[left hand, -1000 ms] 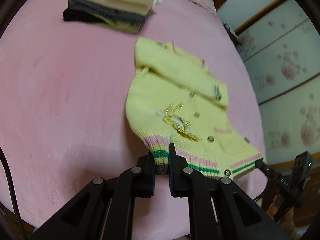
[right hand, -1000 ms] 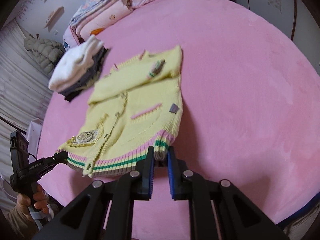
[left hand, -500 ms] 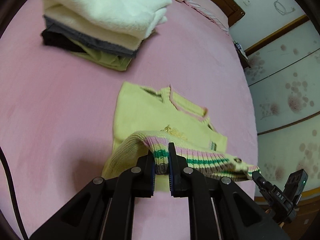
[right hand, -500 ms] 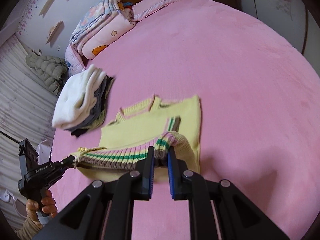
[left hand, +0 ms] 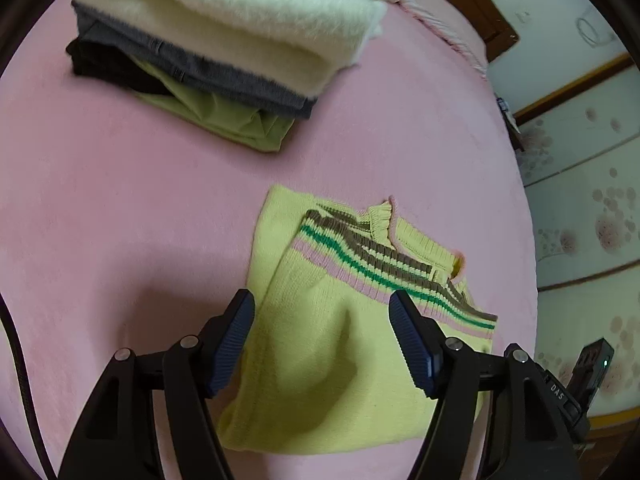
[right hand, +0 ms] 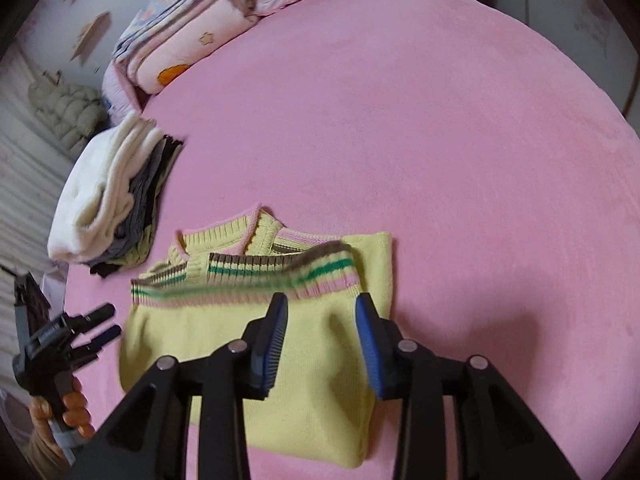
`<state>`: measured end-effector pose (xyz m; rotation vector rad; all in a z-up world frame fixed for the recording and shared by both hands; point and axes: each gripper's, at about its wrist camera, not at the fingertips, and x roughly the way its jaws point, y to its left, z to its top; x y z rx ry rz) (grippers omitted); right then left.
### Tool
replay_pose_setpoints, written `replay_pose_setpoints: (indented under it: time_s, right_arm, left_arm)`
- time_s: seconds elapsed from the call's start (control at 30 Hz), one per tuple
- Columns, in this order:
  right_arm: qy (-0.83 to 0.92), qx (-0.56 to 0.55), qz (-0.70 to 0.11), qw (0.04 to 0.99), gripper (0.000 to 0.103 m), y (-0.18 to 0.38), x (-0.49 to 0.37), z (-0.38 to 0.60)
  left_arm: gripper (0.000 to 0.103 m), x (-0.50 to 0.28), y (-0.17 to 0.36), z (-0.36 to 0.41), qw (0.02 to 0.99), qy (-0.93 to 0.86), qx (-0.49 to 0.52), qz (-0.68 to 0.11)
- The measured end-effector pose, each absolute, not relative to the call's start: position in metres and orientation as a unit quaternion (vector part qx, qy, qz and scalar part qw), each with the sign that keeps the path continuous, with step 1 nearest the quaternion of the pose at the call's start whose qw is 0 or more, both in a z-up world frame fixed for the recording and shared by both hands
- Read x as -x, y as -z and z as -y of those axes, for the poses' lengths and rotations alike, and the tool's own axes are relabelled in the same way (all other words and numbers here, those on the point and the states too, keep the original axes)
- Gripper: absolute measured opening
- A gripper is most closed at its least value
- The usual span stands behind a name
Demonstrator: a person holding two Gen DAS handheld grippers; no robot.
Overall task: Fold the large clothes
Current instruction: 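Fold the hem up toward the collar with both tools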
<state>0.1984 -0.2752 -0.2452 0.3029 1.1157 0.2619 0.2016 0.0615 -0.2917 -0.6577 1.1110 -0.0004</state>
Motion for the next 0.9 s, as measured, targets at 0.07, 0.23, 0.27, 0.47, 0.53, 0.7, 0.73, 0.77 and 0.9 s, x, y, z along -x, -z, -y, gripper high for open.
replay_pose_setpoints:
  time_s: [0.07,0.23,0.27,0.47,0.53,0.7,0.73,0.77,0.9]
  right_arm:
    - [-0.124,-0.123,-0.527,0.832,0.036,0.249,-0.201,0.275]
    - [-0.127,-0.100,-0.537,0.828,0.036,0.262,-0.212,0.276]
    - [-0.129,-0.098,-0.537,0.828,0.036,0.263,-0.214,0.277]
    - [-0.138,-0.101,-0.537,0.826,0.036,0.274,-0.225,0.278]
    - [-0.143,-0.101,-0.536,0.826,0.036,0.276,-0.228,0.278]
    - [-0.157,-0.101,-0.528,0.828,0.036,0.277,-0.233,0.276]
    - [-0.162,-0.103,-0.526,0.829,0.036,0.277,-0.234,0.275]
    - [-0.164,-0.104,-0.524,0.829,0.036,0.278,-0.234,0.274]
    - [-0.176,-0.098,-0.531,0.823,0.016,0.283,-0.235,0.269]
  left_arm:
    - [0.068,-0.203,0.292,-0.059,0.808,0.010,0.279,-0.519]
    - [0.068,-0.215,0.295,-0.045,0.833,0.034,0.192,-0.518]
    - [0.068,-0.218,0.295,-0.043,0.835,0.037,0.182,-0.518]
    - [0.060,-0.240,0.306,-0.040,0.837,0.048,0.141,-0.527]
    - [0.058,-0.245,0.308,-0.039,0.837,0.050,0.137,-0.527]
    - [0.047,-0.259,0.313,-0.037,0.836,0.065,0.125,-0.530]
    - [0.041,-0.261,0.315,-0.035,0.834,0.069,0.121,-0.534]
    - [0.034,-0.262,0.316,-0.034,0.833,0.071,0.118,-0.537]
    - [0.012,-0.264,0.316,-0.031,0.833,0.068,0.111,-0.537]
